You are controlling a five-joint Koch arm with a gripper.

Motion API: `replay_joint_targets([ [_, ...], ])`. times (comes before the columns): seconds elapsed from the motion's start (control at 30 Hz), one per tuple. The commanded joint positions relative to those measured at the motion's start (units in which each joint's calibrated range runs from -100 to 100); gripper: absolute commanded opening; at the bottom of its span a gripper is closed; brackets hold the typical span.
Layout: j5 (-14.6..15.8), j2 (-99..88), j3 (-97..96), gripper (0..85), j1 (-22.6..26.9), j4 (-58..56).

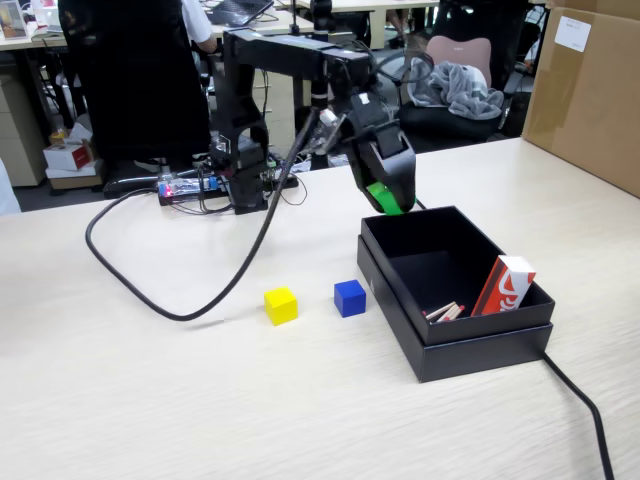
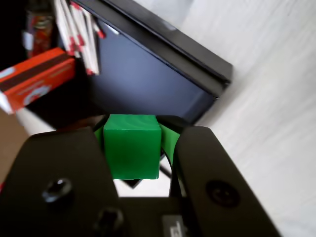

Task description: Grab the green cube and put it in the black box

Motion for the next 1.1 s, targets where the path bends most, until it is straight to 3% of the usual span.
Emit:
replay_joint_targets([
  [0.0, 0.73, 6.12, 6.91, 1.2, 0.88, 0.91],
  [0.33, 0.63, 20.92, 6.82, 5.5, -0.24, 0.91],
  [0.53, 0.24, 22.76, 5.37, 28.3, -0.54, 0.83],
  [0.57, 0.10, 22.64, 5.28, 35.4, -0.59, 0.91],
  [0.63, -0.10, 21.84, 5.19, 39.1, -0.68, 0.83],
  [1.07, -5.13, -17.86, 1.92, 43.1, -5.42, 0.83],
])
